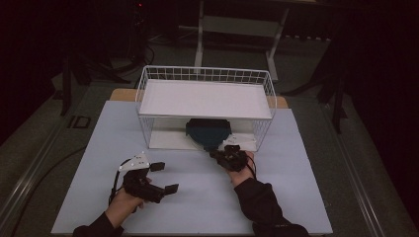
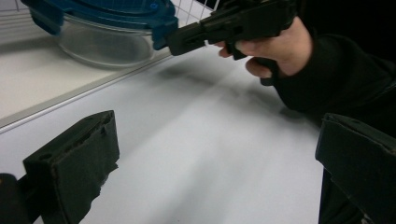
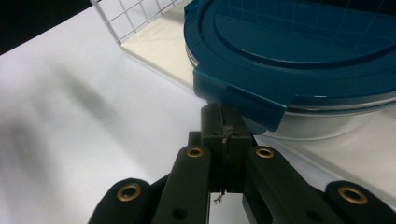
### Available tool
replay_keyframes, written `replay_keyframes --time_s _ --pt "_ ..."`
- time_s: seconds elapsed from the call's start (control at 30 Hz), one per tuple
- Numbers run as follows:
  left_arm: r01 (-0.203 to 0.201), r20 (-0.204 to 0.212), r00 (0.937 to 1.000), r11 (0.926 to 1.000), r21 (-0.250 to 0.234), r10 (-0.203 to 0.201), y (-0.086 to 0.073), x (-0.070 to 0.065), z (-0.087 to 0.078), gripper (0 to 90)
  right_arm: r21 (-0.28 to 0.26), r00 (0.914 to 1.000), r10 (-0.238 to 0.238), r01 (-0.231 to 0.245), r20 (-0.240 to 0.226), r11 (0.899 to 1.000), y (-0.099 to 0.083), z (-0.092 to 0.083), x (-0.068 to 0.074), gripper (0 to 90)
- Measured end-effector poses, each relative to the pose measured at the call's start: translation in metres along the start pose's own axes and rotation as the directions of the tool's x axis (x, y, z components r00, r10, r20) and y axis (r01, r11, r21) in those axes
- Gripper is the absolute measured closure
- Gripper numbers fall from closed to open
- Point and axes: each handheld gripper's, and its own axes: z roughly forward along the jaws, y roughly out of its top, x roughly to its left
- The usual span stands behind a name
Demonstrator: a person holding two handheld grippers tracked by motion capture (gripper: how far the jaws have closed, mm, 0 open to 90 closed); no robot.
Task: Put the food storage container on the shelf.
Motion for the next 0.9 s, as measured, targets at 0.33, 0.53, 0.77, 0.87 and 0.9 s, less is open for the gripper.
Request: replay_keyframes --time_s 0.33,0.53,0.77,0.87,0.9 --pt "-0.003 -0.006 1.0 1.0 -0.002 0.003 0.0 0.001 -0.001 0.0 -0.013 0.9997 0.014 -0.014 0.021 1.0 0.01 0.014 -0.006 89.9" --pt "0.0 -0.005 1.0 1.0 -0.001 0.0 -0.001 0.001 -0.002 0.0 -0.011 0.9996 0.016 -0.015 0.024 1.0 0.013 0.018 -0.007 89.8" --pt "-0.008 0.0 1.0 1.0 0.003 0.008 -0.001 -0.001 -0.001 0.0 -0.025 0.9999 0.015 -0.015 0.003 1.0 0.01 0.011 0.0 73.9" --pt "-0.022 -0.002 0.9998 0.9997 0.011 0.022 -0.002 -0.002 -0.002 0.0 -0.057 0.9998 0.013 -0.014 -0.012 0.998 0.007 0.003 0.004 44.7" --pt "-0.022 -0.002 0.9998 0.9997 0.011 0.022 -0.002 -0.002 -0.002 0.0 -0.057 0.9998 0.013 -0.014 -0.012 0.998 0.007 0.003 0.004 44.7"
